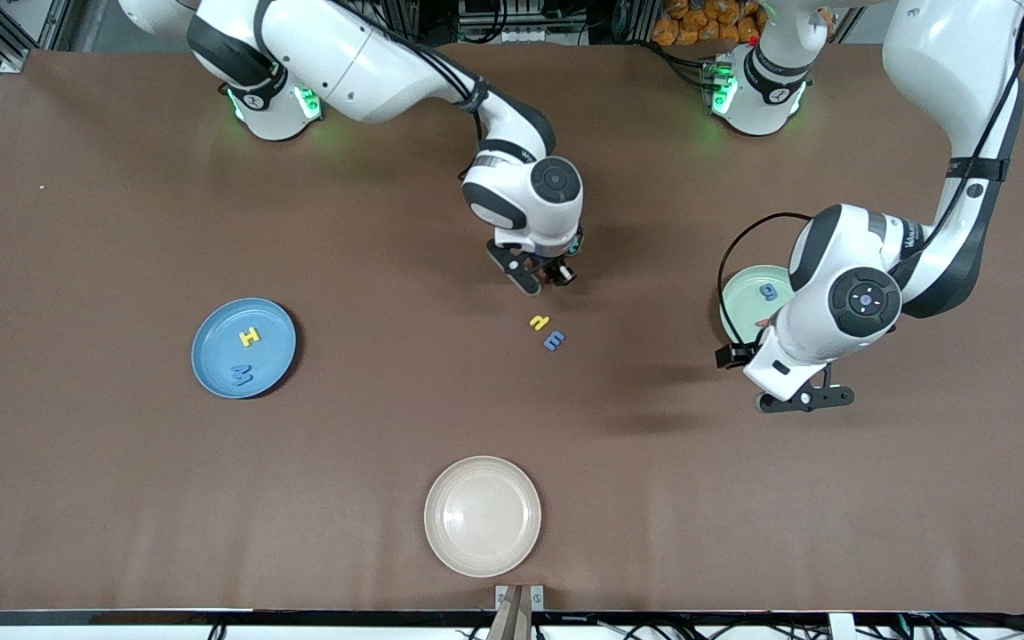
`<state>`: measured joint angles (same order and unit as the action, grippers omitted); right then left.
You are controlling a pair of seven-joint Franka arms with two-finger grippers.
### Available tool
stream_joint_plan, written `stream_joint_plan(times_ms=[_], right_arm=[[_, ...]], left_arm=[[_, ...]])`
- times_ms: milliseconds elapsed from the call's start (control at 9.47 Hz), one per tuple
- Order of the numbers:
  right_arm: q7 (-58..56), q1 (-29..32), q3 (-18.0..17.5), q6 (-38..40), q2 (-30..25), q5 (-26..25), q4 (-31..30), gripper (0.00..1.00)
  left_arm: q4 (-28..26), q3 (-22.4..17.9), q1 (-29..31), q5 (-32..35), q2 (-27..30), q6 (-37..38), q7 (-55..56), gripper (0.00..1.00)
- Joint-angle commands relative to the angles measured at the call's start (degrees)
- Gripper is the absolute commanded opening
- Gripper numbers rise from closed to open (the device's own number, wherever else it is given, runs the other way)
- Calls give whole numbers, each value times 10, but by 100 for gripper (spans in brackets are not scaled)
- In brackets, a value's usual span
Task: Sort uppercase to blue plate, lowercase to green plate
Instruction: 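Close the right gripper on the pink q, then carry the q to the blue plate while the left gripper reaches the E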
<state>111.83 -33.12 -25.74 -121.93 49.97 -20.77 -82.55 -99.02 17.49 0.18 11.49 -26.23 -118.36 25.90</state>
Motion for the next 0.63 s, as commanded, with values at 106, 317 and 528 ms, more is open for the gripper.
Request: stream_joint_plan(times_ms=[106,317,528], right_arm=[[-147,126,-73,207,-31,-3,34,0],[-265,247,-118,293,-36,-10,48,0],[-387,338,-128,347,-44,-37,49,0]], left_arm=[[11,1,-10,-9,-16,-17,-3,100],[52,-2,-53,-10,-55,-16,43,100],[86,-4,-85,1,-90,-16,91,100]])
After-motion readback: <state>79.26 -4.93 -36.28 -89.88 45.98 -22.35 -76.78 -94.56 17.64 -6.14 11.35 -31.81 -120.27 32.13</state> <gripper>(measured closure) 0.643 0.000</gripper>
